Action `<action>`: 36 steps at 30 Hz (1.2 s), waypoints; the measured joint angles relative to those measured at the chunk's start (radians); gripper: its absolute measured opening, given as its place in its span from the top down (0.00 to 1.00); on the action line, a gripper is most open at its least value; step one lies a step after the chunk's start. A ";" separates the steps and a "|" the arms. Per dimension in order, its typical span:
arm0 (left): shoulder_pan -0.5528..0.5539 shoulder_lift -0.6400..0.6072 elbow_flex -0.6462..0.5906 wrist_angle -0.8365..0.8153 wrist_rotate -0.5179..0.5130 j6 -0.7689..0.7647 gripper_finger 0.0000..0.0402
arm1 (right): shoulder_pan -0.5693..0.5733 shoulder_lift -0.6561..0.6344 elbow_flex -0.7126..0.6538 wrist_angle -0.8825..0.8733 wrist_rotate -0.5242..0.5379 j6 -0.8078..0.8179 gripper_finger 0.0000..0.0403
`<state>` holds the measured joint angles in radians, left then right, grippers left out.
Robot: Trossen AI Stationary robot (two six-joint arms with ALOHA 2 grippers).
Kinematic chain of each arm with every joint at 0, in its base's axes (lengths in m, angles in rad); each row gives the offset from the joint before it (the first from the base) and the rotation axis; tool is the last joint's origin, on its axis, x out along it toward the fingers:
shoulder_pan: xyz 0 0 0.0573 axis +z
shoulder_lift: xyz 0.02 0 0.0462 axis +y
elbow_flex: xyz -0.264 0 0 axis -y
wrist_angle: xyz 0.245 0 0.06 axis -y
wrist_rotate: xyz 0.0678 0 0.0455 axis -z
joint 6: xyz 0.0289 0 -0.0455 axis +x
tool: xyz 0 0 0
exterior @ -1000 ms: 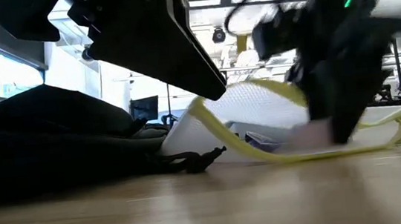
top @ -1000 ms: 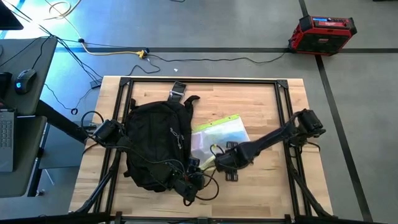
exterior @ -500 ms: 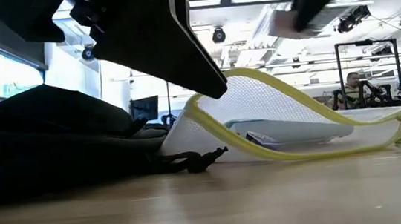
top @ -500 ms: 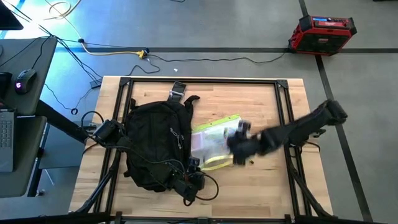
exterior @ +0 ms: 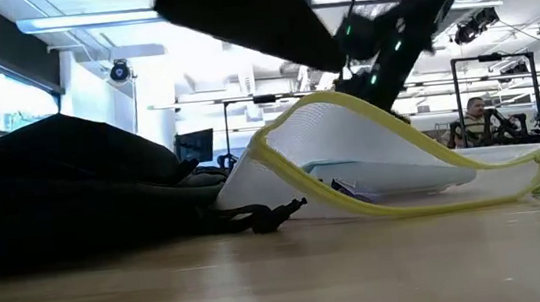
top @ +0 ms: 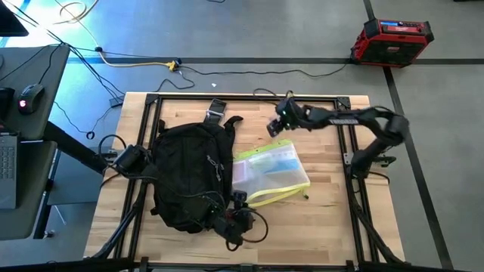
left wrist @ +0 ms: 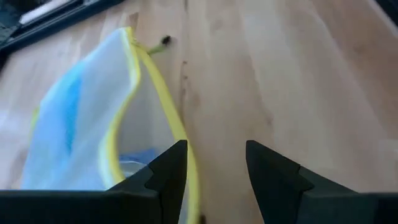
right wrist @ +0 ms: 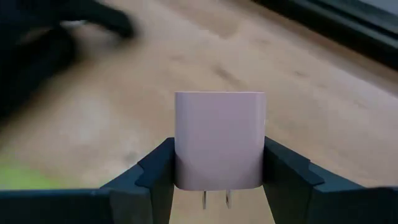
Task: Unpack backpack
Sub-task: Remove the pink charger adapter from the green zip bag, then remove the purple chocolate from the green zip bag
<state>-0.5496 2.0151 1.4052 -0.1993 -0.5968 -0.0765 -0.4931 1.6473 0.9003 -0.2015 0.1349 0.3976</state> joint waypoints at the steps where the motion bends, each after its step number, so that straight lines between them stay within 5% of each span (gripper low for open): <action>1: 0.006 0.000 0.000 0.002 0.000 0.000 0.64 | -0.020 0.038 0.017 -0.004 -0.014 -0.010 0.58; 6: 0.029 0.000 0.000 0.005 0.000 0.048 0.64 | -0.060 0.180 0.125 -0.004 -0.067 -0.065 0.58; 13: 0.061 0.000 0.000 0.011 0.000 0.079 0.64 | -0.062 0.223 0.288 -0.157 -0.015 -0.137 0.11; 17: 0.053 -0.001 0.000 -0.009 -0.020 0.059 0.64 | 0.013 0.135 0.296 -0.287 0.075 -0.179 0.05; 21: 0.028 -0.030 0.000 -0.044 -0.122 0.047 0.64 | 0.182 -0.015 0.209 -0.369 0.196 -0.185 0.13; 26: -0.019 -0.081 0.000 -0.132 -0.291 -0.040 0.64 | 0.460 -0.222 0.014 -0.318 0.228 0.014 0.19; 32: -0.046 -0.080 0.000 -0.182 -0.320 -0.158 0.64 | 0.895 -0.288 -0.250 0.176 0.213 0.203 0.20; 36: -0.046 -0.080 0.000 -0.186 -0.310 -0.229 0.64 | 1.103 -0.166 -0.270 0.415 0.378 0.211 0.20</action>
<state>-0.5953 1.9354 1.4048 -0.3858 -0.9068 -0.3053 0.6104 1.4816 0.6300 0.2132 0.5130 0.6089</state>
